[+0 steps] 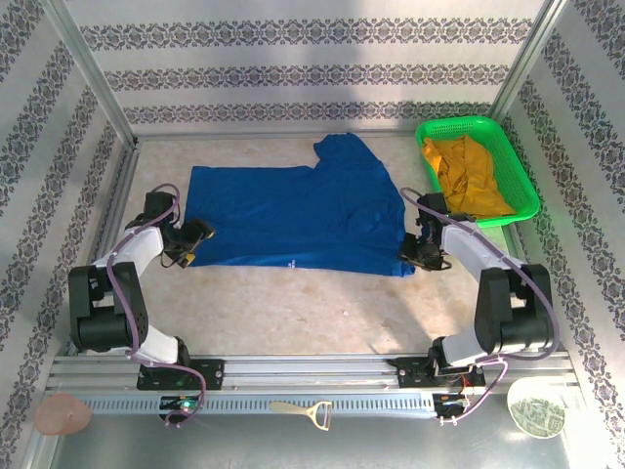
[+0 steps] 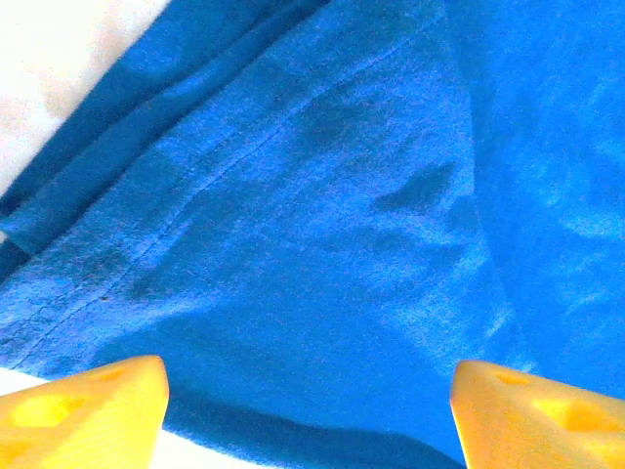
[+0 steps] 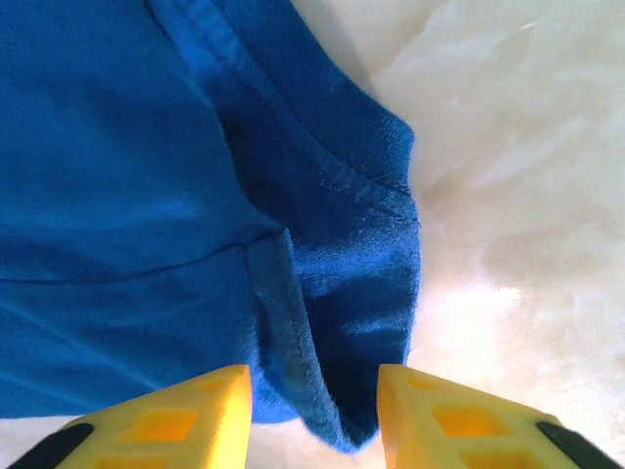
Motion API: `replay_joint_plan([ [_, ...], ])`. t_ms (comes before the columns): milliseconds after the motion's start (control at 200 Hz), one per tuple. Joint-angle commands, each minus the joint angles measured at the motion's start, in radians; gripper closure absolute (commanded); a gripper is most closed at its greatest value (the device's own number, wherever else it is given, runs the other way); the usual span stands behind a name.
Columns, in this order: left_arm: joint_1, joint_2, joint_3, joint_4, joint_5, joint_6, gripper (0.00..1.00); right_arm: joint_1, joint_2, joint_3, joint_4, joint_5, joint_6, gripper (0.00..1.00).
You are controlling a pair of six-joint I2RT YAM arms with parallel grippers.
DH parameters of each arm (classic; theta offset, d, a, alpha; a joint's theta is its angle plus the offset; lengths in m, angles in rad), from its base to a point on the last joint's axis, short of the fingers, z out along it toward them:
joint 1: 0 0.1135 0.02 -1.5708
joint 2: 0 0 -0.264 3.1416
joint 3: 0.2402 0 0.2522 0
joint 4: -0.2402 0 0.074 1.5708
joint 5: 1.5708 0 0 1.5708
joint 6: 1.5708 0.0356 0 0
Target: Fold the inside-out t-shirt
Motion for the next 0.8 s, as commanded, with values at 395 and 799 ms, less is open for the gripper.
replay_joint_plan([
  [395,-0.010,0.051,-0.043,-0.031,-0.085,-0.024,0.21,-0.021,0.088,-0.004,-0.101,0.161,0.106,1.00],
  [799,-0.009,-0.297,-0.217,-0.160,-0.180,-0.101,0.18,-0.019,-0.108,-0.035,-0.202,0.092,0.229,0.72],
])
